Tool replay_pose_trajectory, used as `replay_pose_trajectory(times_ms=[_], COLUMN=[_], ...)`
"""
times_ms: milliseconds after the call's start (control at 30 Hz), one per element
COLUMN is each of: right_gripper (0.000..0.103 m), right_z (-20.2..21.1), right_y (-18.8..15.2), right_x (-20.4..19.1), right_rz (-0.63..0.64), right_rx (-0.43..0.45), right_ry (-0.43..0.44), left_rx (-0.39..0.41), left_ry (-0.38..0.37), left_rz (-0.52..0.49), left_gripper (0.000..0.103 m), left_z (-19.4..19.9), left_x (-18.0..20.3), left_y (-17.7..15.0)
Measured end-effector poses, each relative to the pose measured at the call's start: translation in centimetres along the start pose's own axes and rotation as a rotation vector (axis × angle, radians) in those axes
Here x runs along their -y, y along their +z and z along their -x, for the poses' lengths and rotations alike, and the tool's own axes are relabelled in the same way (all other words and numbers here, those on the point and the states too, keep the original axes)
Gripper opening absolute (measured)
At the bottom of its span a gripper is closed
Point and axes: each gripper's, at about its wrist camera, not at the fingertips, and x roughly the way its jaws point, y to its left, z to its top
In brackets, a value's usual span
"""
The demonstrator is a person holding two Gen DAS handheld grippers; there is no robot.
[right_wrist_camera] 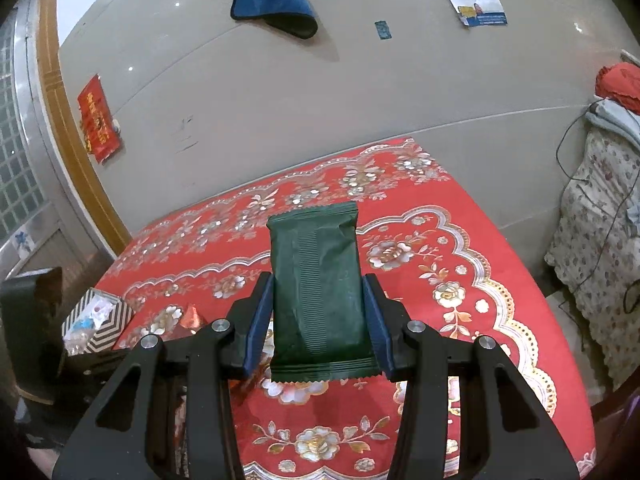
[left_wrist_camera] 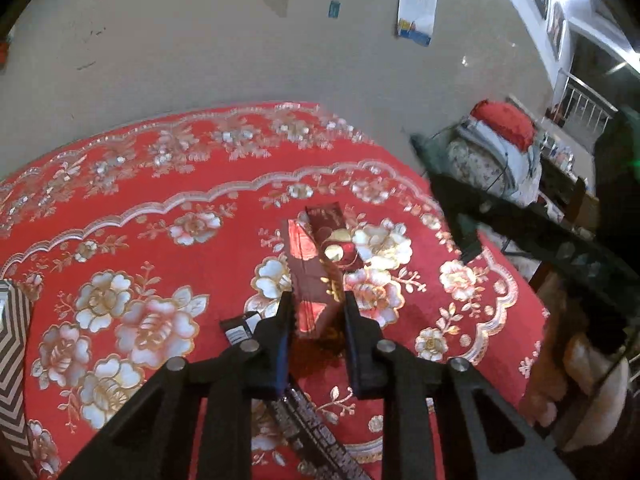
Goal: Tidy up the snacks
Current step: 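Carry the green packet and red gold-printed packet over the white box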
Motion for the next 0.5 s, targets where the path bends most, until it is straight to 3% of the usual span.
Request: replay_pose_trajectory(times_ms=[167, 500], right_gripper=[0.044, 0.044], right_z=[-0.2, 0.1], right_y=[-0.2, -1.4], right_x=[-0.5, -3.8], right_rz=[0.027, 0.133], right_rx=[0.001, 0.028], right_ry=[-0.006, -0.003], left_rx=[0.067, 0.095], left_ry=[-0.022, 0.019], left_rz=[0.004, 0.094], left_gripper=[0.024, 0.024], left_z=[3.0, 7.2], left_x=[-0.6, -4.9], left_y=[-0.4, -2.0])
